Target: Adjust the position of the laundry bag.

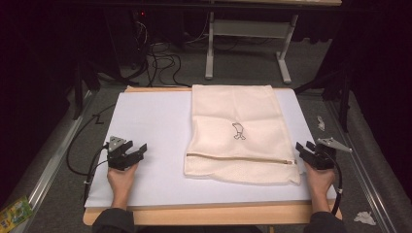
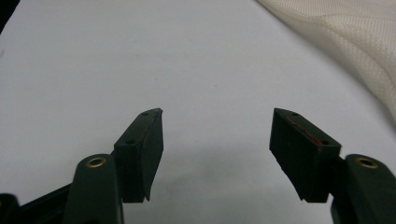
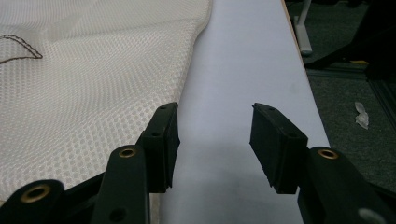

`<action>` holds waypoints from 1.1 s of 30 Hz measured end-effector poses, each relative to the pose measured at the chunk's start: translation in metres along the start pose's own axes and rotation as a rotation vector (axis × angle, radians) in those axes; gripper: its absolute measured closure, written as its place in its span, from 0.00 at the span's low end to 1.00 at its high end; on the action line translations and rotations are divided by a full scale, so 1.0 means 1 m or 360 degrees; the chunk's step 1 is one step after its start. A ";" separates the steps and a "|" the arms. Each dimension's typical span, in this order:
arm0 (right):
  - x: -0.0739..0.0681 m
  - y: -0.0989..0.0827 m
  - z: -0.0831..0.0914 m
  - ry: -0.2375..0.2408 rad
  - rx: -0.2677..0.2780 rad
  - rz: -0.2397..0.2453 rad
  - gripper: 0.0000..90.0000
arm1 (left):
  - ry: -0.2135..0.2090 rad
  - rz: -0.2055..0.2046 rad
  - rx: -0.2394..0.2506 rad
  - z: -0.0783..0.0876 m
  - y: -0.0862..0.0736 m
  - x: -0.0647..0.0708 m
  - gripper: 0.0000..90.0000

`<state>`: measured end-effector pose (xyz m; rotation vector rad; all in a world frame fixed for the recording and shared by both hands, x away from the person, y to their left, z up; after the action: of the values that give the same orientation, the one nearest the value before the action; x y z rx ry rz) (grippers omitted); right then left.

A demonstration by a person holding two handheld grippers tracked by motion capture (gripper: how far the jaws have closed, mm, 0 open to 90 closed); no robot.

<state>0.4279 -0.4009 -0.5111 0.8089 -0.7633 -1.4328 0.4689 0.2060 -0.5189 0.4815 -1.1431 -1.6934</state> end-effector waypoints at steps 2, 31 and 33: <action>0.000 0.000 0.000 -0.0002 -0.0001 0.0006 0.59 | 0.0004 -0.0004 -0.0010 -0.001 0.000 0.000 0.43; -0.003 0.001 -0.002 -0.0021 -0.0026 0.0053 0.59 | -0.0073 0.0023 -0.0089 -0.004 0.000 -0.001 0.42; -0.002 0.001 -0.001 -0.0003 -0.0015 0.0034 0.59 | -0.0068 -0.0020 -0.0109 -0.005 0.000 0.002 0.43</action>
<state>0.4294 -0.3987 -0.5105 0.7900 -0.7638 -1.4177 0.4718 0.2017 -0.5212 0.4123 -1.1107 -1.7553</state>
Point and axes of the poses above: each handheld gripper's, and its own axes: z roughly backward along the jaws, y roughly out of its top, x roughly to its right, the point moved 7 cm from there along -z, roughly forward along the jaws, and after that the axes turned 5 degrees about -y, right-handed, at the moved point
